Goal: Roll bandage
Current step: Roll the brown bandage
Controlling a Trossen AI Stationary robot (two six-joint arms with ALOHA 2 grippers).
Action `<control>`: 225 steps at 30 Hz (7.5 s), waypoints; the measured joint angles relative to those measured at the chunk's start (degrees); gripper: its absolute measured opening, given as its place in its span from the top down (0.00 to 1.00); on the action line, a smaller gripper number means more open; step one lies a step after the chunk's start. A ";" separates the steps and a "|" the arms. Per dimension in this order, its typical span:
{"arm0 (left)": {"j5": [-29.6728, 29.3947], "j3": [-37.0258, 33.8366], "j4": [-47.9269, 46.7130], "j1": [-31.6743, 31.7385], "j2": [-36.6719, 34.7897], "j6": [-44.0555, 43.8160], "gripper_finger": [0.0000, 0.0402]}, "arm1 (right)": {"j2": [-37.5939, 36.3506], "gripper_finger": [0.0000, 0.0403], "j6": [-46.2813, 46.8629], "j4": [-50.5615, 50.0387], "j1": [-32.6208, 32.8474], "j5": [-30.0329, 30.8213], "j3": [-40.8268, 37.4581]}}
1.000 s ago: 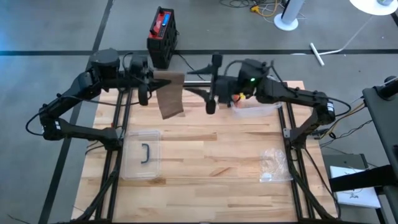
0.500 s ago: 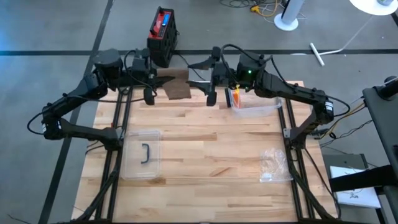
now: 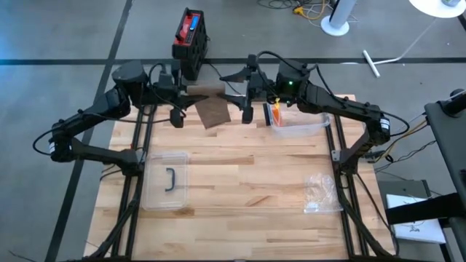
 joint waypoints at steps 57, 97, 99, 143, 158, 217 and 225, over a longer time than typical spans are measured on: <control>-10.55 -0.31 0.13 -2.72 2.30 9.02 0.67 | -0.86 0.91 0.69 0.68 0.19 -3.72 0.38; -12.94 -6.39 -1.39 -2.76 6.32 0.28 1.00 | -0.98 0.88 1.88 -7.04 0.37 -6.40 8.24; -12.94 -6.90 -0.65 -2.99 6.07 0.24 1.00 | -0.98 0.88 0.85 -7.06 0.37 -5.42 8.26; -4.12 6.39 -9.58 -4.12 0.58 -14.75 0.40 | 2.08 0.88 -50.27 -0.21 0.37 -1.04 7.93; 0.51 12.97 -25.26 -3.96 -1.25 -10.31 0.38 | 1.82 0.88 -53.13 -1.89 0.48 -13.56 8.00; 4.17 15.89 -26.24 -3.74 6.35 -26.10 0.39 | 2.93 0.89 -100.13 -13.60 0.28 -16.92 8.02; 7.77 15.89 -29.05 -3.74 7.70 -23.11 0.55 | 2.84 0.89 -98.34 -13.62 -0.32 -16.91 8.28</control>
